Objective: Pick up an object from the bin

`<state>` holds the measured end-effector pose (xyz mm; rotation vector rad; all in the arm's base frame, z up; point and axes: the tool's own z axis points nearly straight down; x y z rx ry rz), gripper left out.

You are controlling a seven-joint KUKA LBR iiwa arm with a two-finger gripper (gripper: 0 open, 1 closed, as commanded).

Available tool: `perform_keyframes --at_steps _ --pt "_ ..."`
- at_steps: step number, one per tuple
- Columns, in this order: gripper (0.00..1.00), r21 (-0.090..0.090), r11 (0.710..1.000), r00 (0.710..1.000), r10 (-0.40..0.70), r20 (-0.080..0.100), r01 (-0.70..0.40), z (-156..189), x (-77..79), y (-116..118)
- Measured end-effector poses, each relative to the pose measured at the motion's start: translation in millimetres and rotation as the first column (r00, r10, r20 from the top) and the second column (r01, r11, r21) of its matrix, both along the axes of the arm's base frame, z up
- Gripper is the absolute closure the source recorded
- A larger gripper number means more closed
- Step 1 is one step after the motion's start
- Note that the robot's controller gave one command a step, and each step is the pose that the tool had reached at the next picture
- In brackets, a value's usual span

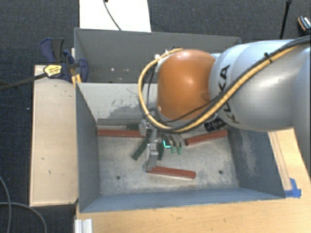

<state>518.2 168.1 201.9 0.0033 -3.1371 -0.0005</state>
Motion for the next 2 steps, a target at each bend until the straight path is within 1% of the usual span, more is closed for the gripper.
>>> perform_keyframes --at_steps 1,2 --pt "0.0 -0.002 0.989 0.989 0.148 0.0 -0.148 -99 18.1 -59" --pt "0.0 -0.001 0.999 0.999 -0.043 0.002 0.043 -132 -24.9 -110"
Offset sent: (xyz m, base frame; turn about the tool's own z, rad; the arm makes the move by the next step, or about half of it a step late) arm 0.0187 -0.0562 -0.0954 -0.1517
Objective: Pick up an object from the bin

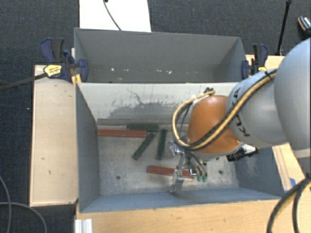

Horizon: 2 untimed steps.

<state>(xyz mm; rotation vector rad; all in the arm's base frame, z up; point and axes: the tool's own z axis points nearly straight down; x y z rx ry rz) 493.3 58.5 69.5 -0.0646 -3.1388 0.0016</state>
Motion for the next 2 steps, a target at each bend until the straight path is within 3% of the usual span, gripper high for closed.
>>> perform_keyframes --at_steps 1,2 --pt "1.0 0.002 1.0 1.0 -0.002 0.003 0.002 1 0.9 2" --pt "1.0 0.003 0.996 0.995 -0.095 0.013 0.095 149 24.6 -23"
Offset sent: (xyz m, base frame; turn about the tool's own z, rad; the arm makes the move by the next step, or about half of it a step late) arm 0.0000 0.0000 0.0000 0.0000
